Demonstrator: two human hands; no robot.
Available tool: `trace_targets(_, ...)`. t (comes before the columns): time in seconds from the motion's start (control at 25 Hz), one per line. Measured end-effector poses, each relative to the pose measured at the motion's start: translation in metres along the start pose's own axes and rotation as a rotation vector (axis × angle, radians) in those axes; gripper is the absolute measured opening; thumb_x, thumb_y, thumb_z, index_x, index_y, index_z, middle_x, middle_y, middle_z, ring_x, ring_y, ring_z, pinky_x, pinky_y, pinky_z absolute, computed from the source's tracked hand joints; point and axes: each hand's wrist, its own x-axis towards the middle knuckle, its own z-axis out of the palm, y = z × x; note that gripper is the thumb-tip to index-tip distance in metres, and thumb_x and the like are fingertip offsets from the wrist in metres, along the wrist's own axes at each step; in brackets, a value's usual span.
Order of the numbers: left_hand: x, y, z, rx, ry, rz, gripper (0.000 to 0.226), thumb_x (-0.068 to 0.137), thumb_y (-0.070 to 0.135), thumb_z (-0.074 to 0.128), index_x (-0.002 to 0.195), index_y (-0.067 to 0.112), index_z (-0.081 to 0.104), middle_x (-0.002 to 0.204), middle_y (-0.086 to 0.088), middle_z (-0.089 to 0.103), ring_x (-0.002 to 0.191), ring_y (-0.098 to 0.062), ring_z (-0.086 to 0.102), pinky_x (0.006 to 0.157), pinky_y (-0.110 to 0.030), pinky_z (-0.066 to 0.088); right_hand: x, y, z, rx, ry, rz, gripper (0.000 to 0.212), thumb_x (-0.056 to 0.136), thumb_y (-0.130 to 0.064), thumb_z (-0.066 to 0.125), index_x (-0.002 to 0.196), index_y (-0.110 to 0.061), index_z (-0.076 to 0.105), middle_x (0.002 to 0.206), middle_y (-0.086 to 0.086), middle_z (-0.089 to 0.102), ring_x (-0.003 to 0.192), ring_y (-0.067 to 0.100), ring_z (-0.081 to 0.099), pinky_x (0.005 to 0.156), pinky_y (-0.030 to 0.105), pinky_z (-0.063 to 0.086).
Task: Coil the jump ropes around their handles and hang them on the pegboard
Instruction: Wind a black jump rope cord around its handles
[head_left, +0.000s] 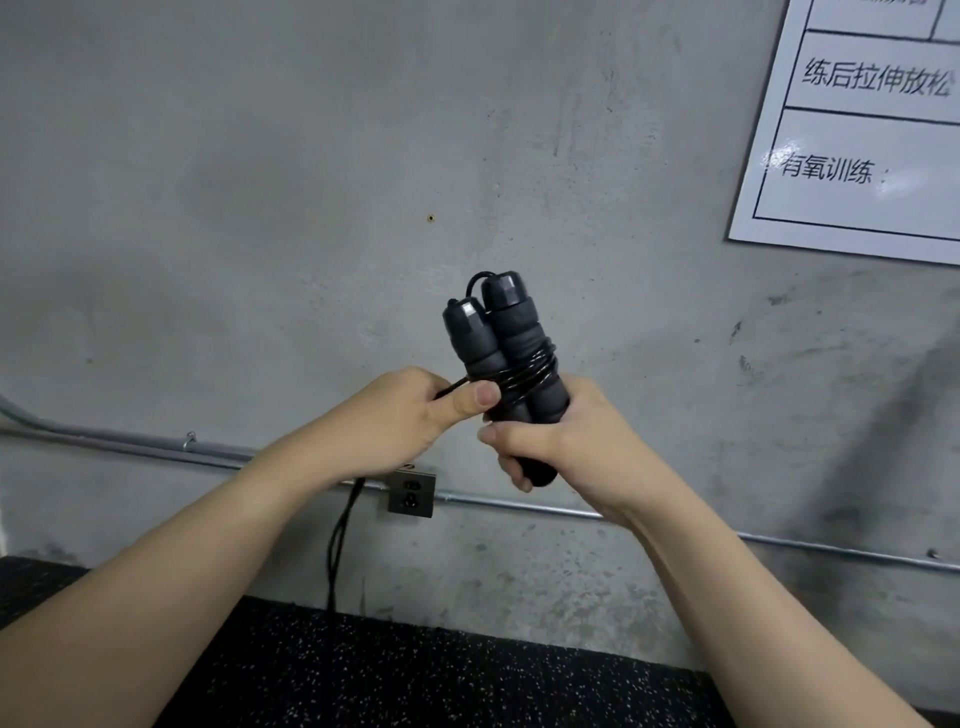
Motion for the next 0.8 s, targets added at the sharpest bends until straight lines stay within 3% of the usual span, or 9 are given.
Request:
trace_targets(0.04,0.000,-0.001,-0.001,0.072,0.047,-0.017,0.109,0.050,0.112,0.023,0.067,0.007,0.048,0.054,0.011,0.033,0.053,-0.010,0.032,0.053,-0.028,0.031,0.001,-0.003,0.000,-0.094,0.066,-0.030,0.020,0.088,0.004,0.070,0.077,-0.005,0.055,0.058,0.011,0.052,0.048,0.019,0.049,0.048,0.028,0.042)
trace_targets(0.12,0.002,0.002,0.002,0.076,0.114,-0.012,0.098,0.060,0.105,0.027,0.064,0.008,0.043,0.052,0.010,0.026,0.049,-0.009,0.028,0.049,-0.025,0.023,0.004,-0.004,0.000,-0.170,0.173,-0.068,0.021,0.087,0.002,0.070,0.076,-0.007,0.055,0.057,0.009,0.054,0.047,0.018,0.051,0.047,0.028,0.043)
trace_targets(0.24,0.005,0.013,0.007,0.017,0.225,0.001,0.068,0.074,0.082,0.040,0.059,0.015,0.037,0.052,0.011,0.027,0.046,-0.009,0.029,0.047,-0.026,0.025,0.011,0.000,-0.002,-0.181,0.290,-0.082,0.012,0.086,-0.001,0.072,0.085,-0.001,0.060,0.059,0.004,0.056,0.049,0.015,0.053,0.048,0.030,0.045)
trace_targets(0.32,0.006,0.017,0.009,0.013,0.257,0.007,0.061,0.085,0.072,0.045,0.060,0.017,0.036,0.054,0.010,0.028,0.048,-0.010,0.029,0.048,-0.027,0.024,0.016,0.007,-0.002,-0.198,0.342,-0.082,0.016,0.086,-0.004,0.073,0.094,0.005,0.063,0.059,0.001,0.056,0.050,0.014,0.053,0.049,0.030,0.045)
trace_targets(0.44,0.005,0.019,0.012,0.057,0.218,0.028,0.050,0.096,0.059,0.052,0.069,0.017,0.047,0.059,0.010,0.041,0.056,-0.012,0.041,0.053,-0.027,0.029,0.022,0.017,0.000,-0.207,0.407,-0.132,0.012,0.085,-0.007,0.074,0.085,-0.001,0.063,0.059,0.000,0.055,0.054,0.016,0.051,0.052,0.033,0.043)
trace_targets(0.52,0.003,0.025,0.017,0.027,0.212,0.004,0.050,0.090,0.069,0.052,0.078,0.021,0.056,0.065,0.012,0.051,0.060,-0.010,0.049,0.057,-0.027,0.035,0.024,0.023,0.006,-0.204,0.435,-0.200,0.013,0.083,-0.010,0.074,0.075,-0.011,0.063,0.056,-0.009,0.056,0.053,0.010,0.049,0.053,0.027,0.041)
trace_targets(0.64,-0.001,0.034,0.023,0.004,0.273,-0.079,0.075,0.064,0.091,0.040,0.078,0.020,0.061,0.065,0.008,0.059,0.061,-0.007,0.056,0.057,-0.029,0.042,0.027,0.036,0.023,-0.190,0.457,-0.241,0.013,0.084,-0.011,0.070,0.078,-0.022,0.067,0.056,-0.016,0.061,0.052,0.001,0.051,0.050,0.014,0.038)
trace_targets(0.72,-0.002,0.031,0.026,0.026,0.317,-0.089,0.082,0.060,0.094,0.037,0.077,0.020,0.066,0.064,0.002,0.064,0.061,-0.010,0.060,0.060,-0.034,0.048,0.027,0.043,0.034,-0.238,0.476,-0.221,0.013,0.087,-0.013,0.070,0.086,-0.026,0.071,0.063,-0.010,0.067,0.056,0.003,0.056,0.052,0.019,0.041)
trace_targets(0.8,-0.002,0.025,0.017,-0.003,0.310,-0.074,0.082,0.063,0.097,0.043,0.079,0.021,0.069,0.066,0.000,0.067,0.062,-0.010,0.062,0.063,-0.036,0.050,0.027,0.041,0.033,-0.328,0.435,-0.190,0.005,0.085,-0.020,0.069,0.087,-0.024,0.071,0.065,0.000,0.067,0.058,0.013,0.057,0.053,0.032,0.047)
